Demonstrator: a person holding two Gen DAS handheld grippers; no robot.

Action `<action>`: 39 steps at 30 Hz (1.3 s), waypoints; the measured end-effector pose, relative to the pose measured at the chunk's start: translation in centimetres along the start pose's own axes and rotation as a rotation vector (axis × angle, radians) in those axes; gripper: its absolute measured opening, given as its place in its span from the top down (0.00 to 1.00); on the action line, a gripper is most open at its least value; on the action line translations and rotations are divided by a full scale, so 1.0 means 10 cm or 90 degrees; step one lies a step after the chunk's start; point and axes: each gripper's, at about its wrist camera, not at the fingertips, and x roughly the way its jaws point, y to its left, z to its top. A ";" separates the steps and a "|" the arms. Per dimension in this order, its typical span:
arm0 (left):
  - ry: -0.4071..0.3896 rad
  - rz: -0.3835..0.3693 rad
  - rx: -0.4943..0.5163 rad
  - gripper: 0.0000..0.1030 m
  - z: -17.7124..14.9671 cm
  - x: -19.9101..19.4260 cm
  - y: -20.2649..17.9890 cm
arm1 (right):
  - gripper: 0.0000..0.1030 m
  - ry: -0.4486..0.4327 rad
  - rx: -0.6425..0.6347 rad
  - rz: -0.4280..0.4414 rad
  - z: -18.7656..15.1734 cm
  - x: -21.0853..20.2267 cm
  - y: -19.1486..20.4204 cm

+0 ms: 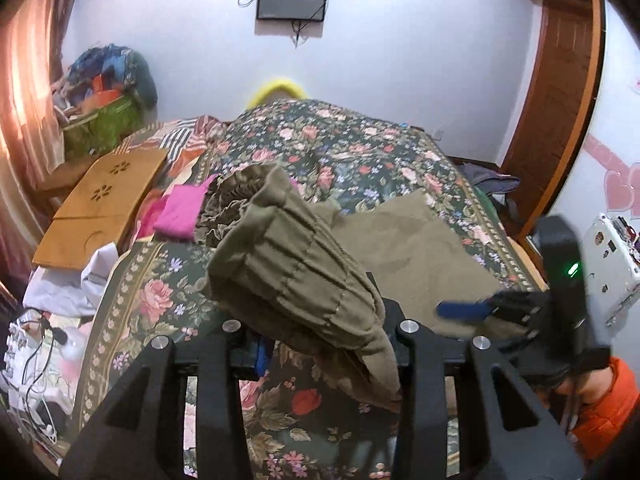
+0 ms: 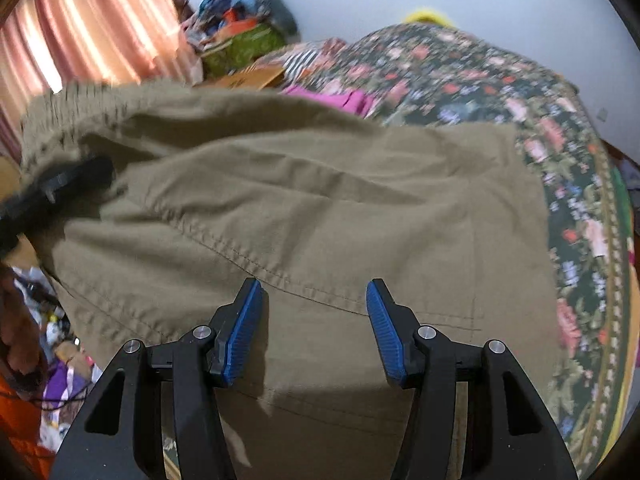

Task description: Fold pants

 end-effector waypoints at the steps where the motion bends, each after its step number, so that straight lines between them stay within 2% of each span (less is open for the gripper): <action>1: -0.004 -0.008 0.001 0.65 0.02 -0.01 -0.03 | 0.51 0.007 -0.004 0.006 -0.01 0.03 0.02; 8: -0.029 -0.066 0.035 0.69 0.18 -0.05 -0.36 | 0.50 0.020 -0.011 0.030 -0.06 0.04 0.02; 15: -0.034 -0.079 0.070 0.70 0.29 0.00 -0.63 | 0.51 0.007 0.017 0.046 -0.10 -0.07 -0.02; 21: -0.030 -0.082 0.086 0.70 0.32 0.04 -0.73 | 0.51 -0.058 0.071 -0.004 -0.26 -0.49 -0.30; 24: -0.029 -0.089 0.090 0.70 0.35 0.08 -0.78 | 0.51 -0.072 0.109 -0.030 -0.39 -0.63 -0.49; 31: -0.023 -0.114 0.107 0.71 0.42 0.16 -0.95 | 0.50 -0.037 0.150 -0.040 -0.62 -0.54 -0.71; 39: -0.011 -0.136 0.139 0.71 0.45 0.30 -1.25 | 0.49 -0.050 0.136 -0.035 -0.66 -0.56 -0.71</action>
